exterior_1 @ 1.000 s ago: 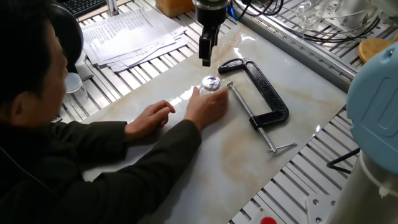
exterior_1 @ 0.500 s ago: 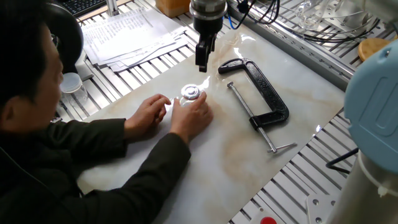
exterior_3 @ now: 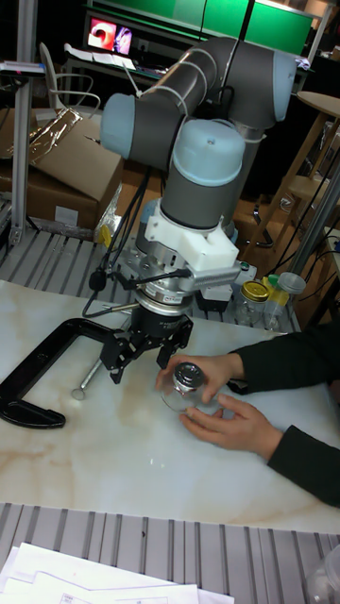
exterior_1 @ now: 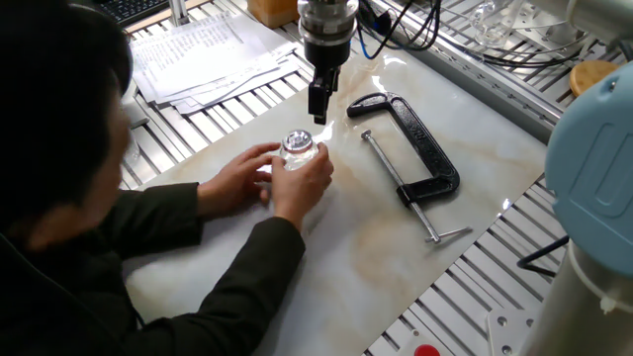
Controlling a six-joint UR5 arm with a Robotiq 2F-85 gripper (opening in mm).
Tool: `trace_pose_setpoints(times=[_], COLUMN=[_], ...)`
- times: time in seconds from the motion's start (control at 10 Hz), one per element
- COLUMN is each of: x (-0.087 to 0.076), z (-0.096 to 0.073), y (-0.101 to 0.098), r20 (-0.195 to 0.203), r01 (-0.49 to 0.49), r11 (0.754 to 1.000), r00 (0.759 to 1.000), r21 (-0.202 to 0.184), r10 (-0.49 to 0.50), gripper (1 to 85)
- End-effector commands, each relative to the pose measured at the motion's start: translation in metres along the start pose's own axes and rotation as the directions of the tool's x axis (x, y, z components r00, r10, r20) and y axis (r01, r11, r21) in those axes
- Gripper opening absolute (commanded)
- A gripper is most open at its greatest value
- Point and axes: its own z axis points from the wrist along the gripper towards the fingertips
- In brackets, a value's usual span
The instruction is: Unscrew the lid from the jar
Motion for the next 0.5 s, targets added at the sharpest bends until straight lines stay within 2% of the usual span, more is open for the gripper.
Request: trace_pose_setpoints(times=[0.0, 0.1, 0.2, 0.4], x=[-0.001, 0.004, 0.007, 0.01], z=[-0.001, -0.006, -0.014, -0.028], y=[0.006, 0.01, 0.019, 0.042], r20=[0.007, -0.001, 0.002, -0.014], r01=[0.003, 0.007, 0.005, -0.014], r11=[1.0, 1.0, 0.999, 0.997], r00=[1.0, 1.0, 1.0, 1.0], r21=[-0.017, -0.026, -0.048, -0.069], r10=[-0.002, -0.007, -0.005, 0.013], gripper=[81.7, 81.7, 83.3, 83.7])
